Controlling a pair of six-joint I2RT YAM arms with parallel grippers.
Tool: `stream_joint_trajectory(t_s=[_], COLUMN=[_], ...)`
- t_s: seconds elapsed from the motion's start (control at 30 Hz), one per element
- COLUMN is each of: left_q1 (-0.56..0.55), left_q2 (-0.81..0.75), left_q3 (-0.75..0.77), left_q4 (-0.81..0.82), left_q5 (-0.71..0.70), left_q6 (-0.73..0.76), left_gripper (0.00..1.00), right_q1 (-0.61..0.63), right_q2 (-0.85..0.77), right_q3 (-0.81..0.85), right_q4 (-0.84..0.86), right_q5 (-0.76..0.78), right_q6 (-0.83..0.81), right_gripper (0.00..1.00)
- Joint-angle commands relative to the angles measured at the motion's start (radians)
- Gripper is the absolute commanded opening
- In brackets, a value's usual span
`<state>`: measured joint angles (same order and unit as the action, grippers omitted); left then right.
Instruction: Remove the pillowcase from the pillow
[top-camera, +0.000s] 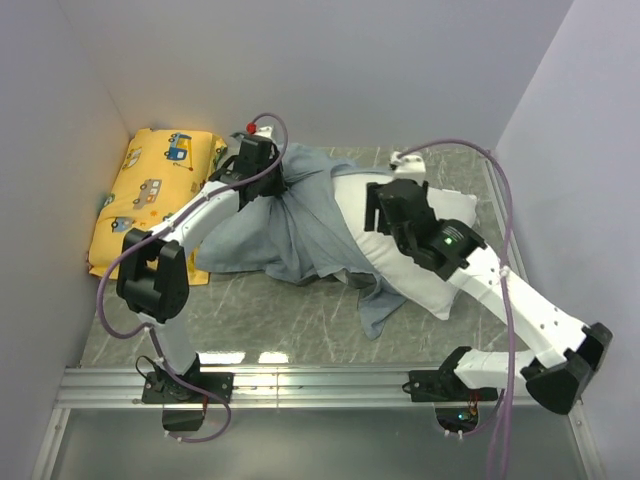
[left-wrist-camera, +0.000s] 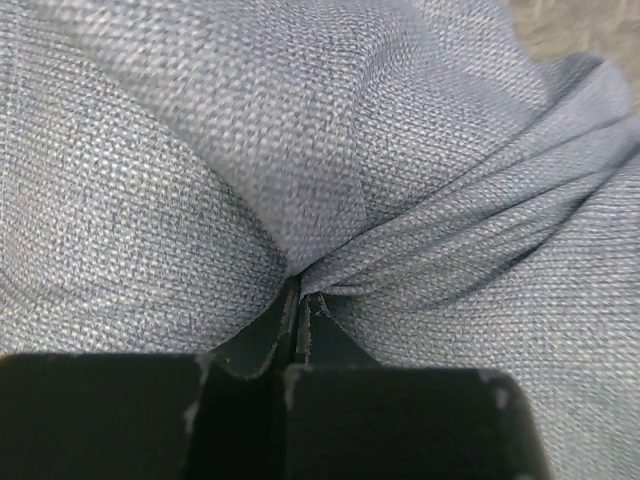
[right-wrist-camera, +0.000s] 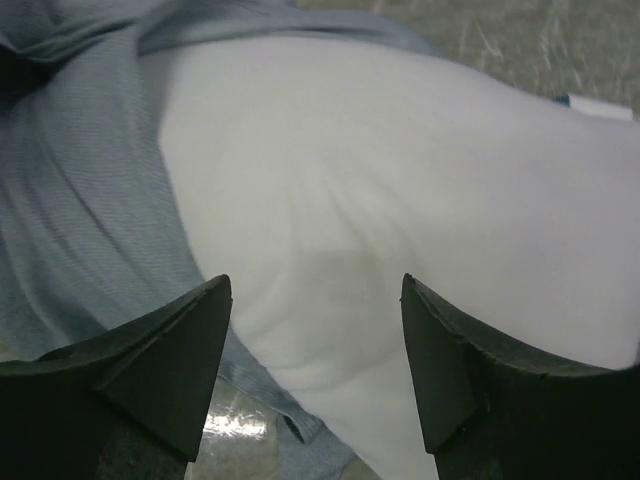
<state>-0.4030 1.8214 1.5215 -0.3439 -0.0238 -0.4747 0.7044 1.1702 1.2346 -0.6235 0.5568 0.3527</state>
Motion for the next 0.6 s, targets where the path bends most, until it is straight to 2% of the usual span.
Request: stream_joint_trajectory(t_s=[0.0, 0.1, 0.27, 0.4, 0.43, 0.5, 0.53, 0.57], left_q1=[-0.011, -0.011, -0.014, -0.013, -0.014, -0.02, -0.025, -0.031], left_q2=[-0.057, -0.086, -0.126, -0.148, -0.157, -0.162, -0.166, -0.171], left_q3=[-0.05, -0.06, -0.044, -0.008, 0.0, 0.026, 0.035, 0.045], left_q4=[0.032, 0.046, 0.028, 0.01, 0.006, 0.0, -0.012, -0.021], left_q5=[0.005, 0.009, -0.001, -0.01, -0.01, -0.005, -0.004, -0.007], left_q6=[-0.028, -0.031, -0.016, -0.005, -0.002, 0.001, 0.002, 0.005], left_gripper=[0.01, 0.01, 0.01, 0.01, 0.01, 0.05, 0.1, 0.17], right_q1=[0.044, 0.046, 0.035, 0.026, 0.021, 0.003, -0.002, -0.008], right_q2=[0.113, 0.233, 0.383, 0.422, 0.419, 0.401, 0.395, 0.39], right_q3=[0.111, 0.144, 0.103, 0.072, 0.069, 0.068, 0.072, 0.091], right_q4=[0.05, 0.007, -0.004, 0.022, 0.031, 0.065, 0.073, 0.074], right_q5=[0.051, 0.06, 0.058, 0.007, -0.023, -0.117, -0.145, -0.171], right_q6=[-0.096, -0.104, -0.069, -0.031, -0.029, -0.024, -0.023, -0.021], right_gripper=[0.76, 0.79, 0.83, 0.81, 0.76, 0.55, 0.23, 0.1])
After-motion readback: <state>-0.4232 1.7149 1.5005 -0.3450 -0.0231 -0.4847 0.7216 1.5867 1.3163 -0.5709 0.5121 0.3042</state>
